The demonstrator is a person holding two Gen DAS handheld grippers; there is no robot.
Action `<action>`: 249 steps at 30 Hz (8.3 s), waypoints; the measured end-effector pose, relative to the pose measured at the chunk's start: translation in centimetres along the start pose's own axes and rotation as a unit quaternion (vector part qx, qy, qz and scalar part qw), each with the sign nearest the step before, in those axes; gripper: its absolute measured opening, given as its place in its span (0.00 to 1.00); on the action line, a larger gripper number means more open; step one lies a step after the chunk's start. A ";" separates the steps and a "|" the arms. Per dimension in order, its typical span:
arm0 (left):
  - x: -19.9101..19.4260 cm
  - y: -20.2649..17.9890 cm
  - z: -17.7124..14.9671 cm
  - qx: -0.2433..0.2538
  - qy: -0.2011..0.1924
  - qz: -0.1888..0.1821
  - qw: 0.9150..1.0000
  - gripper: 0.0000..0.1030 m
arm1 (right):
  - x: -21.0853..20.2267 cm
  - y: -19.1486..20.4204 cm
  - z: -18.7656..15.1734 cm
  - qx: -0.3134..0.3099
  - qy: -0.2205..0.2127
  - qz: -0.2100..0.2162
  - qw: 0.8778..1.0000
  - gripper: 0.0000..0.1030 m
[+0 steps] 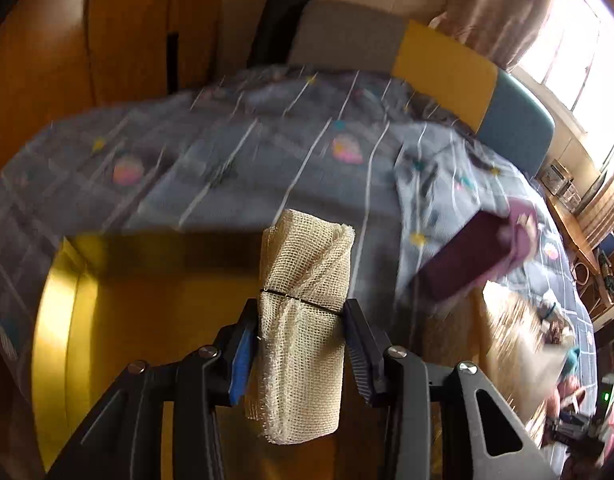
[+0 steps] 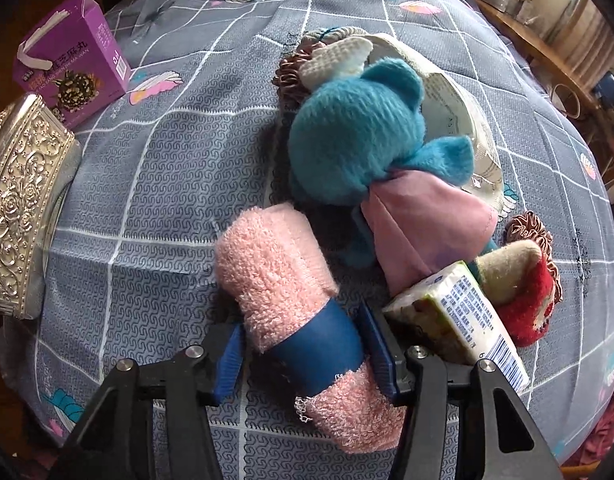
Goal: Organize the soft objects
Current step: 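Carry the cream roll into the gold tray while the right tool grasps the pink towel roll, then carry the pink towel roll into the gold tray and open the right tool, then move the left tool over the blue Tempo tissue pack, then grasp the Tempo pack with the left tool while the right tool grasps the red plush, then drop the Tempo pack into the gold tray while the right tool lifts the red plush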
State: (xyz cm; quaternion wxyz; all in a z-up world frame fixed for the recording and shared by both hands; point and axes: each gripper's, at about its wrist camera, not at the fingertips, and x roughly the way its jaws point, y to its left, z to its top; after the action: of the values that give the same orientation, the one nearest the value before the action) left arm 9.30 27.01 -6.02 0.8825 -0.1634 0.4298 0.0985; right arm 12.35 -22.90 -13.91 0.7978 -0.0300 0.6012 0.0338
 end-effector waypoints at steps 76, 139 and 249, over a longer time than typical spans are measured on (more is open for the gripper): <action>-8.5 4.7 -7.6 0.016 -0.068 0.020 0.997 0.72 | -11.8 36.1 4.5 -0.178 -0.193 0.203 0.943 0.78; -9.3 -24.2 -12.6 0.352 -0.030 -0.178 0.919 0.72 | -5.4 -11.9 -5.3 0.383 -0.097 0.144 0.907 0.88; -5.9 5.0 -8.2 0.022 -0.047 0.037 0.998 0.82 | -12.4 3.0 12.4 0.130 -0.199 0.117 0.964 0.15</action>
State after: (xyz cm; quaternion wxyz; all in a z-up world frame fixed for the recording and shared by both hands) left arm -1.84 28.42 -7.08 0.9009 -0.1231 0.3958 0.1288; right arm 20.55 -19.04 1.44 0.8888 0.1521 0.4288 0.0540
